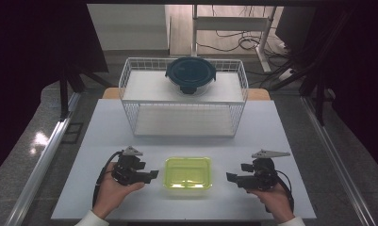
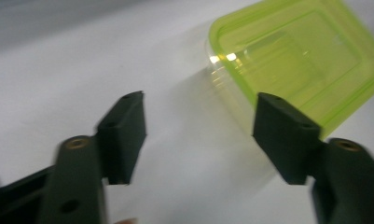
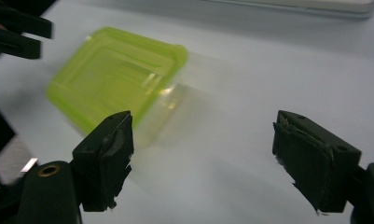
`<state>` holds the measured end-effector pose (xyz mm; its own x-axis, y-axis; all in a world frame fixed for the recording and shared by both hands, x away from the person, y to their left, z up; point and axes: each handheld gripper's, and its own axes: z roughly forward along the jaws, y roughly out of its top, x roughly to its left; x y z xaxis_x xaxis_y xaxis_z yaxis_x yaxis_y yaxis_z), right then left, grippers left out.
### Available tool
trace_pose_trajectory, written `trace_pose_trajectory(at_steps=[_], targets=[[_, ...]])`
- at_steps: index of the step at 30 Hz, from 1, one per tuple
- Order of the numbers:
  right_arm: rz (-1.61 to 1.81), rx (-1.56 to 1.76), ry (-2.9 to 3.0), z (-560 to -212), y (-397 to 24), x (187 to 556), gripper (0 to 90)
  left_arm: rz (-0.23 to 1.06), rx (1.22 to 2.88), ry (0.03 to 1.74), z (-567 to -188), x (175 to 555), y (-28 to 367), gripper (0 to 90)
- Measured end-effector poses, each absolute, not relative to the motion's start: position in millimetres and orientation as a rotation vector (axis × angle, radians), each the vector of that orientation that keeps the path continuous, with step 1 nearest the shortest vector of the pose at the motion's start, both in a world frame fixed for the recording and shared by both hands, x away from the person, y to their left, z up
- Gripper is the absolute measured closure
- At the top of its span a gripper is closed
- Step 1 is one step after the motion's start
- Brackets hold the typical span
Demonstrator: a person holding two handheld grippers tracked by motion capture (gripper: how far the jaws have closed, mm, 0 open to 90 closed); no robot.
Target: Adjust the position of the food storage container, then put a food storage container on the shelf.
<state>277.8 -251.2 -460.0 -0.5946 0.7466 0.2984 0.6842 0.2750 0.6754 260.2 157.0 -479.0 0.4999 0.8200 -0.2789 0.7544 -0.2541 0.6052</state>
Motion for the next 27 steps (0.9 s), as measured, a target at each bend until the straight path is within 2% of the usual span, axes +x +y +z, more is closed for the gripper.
trace_pose_trajectory(at_steps=[4, 10, 22, 27], targets=[[1.275, 1.392, 2.45, -461, -247, 276, 20.4, 0.084, 2.013, 1.283, -478, 261, 158, 26.4], [1.27, 1.401, 2.456, -465, -244, 275, 20.3, 0.046, 1.965, 1.288, -479, 261, 161, 25.1], [1.283, 1.373, 2.464, -467, -238, 272, 20.1, 0.048, 1.921, 1.287, -478, 262, 162, 22.7], [1.289, 1.365, 2.482, -467, -232, 271, 20.3, -0.004, 1.904, 1.292, -483, 265, 161, 23.2]])
